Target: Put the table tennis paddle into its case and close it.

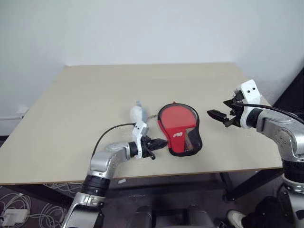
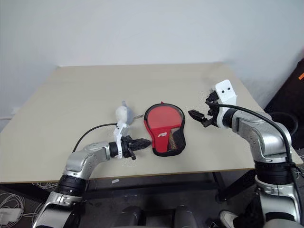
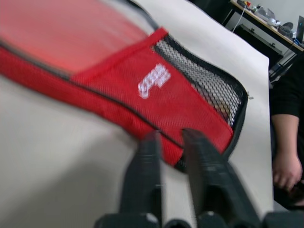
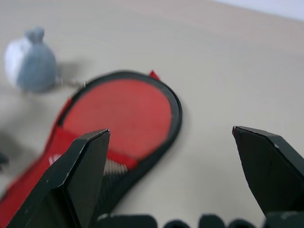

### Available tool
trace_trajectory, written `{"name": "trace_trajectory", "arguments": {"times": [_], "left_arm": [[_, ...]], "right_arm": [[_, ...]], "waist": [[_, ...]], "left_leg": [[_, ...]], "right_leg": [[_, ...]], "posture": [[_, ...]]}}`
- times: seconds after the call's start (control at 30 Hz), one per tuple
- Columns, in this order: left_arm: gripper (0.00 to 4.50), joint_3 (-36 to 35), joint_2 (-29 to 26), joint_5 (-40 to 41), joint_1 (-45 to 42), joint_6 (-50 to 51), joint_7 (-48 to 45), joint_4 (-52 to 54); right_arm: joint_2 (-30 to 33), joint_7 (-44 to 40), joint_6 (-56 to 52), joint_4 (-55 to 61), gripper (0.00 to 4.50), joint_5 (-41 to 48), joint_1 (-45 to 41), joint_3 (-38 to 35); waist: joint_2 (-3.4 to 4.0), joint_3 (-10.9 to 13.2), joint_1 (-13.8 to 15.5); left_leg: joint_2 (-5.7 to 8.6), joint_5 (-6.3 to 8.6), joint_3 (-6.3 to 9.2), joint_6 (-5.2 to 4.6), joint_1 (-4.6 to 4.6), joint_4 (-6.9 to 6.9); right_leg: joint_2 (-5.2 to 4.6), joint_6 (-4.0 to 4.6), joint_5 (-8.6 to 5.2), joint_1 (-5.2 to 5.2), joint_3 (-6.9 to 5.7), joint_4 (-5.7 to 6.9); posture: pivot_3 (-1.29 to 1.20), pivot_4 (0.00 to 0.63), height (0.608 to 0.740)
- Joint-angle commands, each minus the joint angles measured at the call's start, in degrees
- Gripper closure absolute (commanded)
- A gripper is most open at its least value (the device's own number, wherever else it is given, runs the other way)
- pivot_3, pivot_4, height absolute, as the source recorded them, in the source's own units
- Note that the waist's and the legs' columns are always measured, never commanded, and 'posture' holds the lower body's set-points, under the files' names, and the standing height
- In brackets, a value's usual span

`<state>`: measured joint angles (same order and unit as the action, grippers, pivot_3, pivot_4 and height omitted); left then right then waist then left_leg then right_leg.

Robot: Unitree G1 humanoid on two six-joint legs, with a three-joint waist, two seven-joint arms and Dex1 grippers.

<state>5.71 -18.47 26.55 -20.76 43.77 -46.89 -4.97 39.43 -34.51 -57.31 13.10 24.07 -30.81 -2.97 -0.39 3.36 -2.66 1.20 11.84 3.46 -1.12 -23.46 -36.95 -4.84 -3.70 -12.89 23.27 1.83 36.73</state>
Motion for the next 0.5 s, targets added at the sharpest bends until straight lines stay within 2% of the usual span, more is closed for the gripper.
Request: {"name": "trace_trajectory", "arguments": {"times": [0.03,0.27,0.5], "left_arm": [[2.59,-0.85,-0.68,3.05,0.17,3.87,-0.53,4.09],[0.15,-0.23,-0.09,5.09,2.41,9.03,0.41,5.90],[0.06,-3.33,2.43,8.54,3.04,17.36,5.11,5.70]], "right_arm": [[1.28,-2.22,3.38,-1.06,0.00,-0.80,-1.81,0.66],[-0.75,-1.53,2.68,-0.42,0.00,-0.33,-1.95,1.36],[-2.24,-0.25,0.86,1.38,0.00,0.11,-0.93,0.68]], "waist": [[0.00,0.00,-0.02],[-0.02,-0.01,0.15],[-0.02,-0.02,0.14]], "left_leg": [[-0.01,0.00,0.00,0.00,0.00,0.00],[0.00,0.00,0.01,0.00,0.00,-0.01],[0.02,0.00,0.03,0.00,0.00,-0.03]], "right_leg": [[0.01,0.00,0.00,0.00,0.00,0.00],[0.00,0.06,0.04,0.00,0.02,0.00],[-0.02,0.05,0.04,-0.05,0.01,0.00]], "posture": [[0.00,0.000,0.740],[0.00,0.000,0.740],[0.00,0.000,0.740]]}}
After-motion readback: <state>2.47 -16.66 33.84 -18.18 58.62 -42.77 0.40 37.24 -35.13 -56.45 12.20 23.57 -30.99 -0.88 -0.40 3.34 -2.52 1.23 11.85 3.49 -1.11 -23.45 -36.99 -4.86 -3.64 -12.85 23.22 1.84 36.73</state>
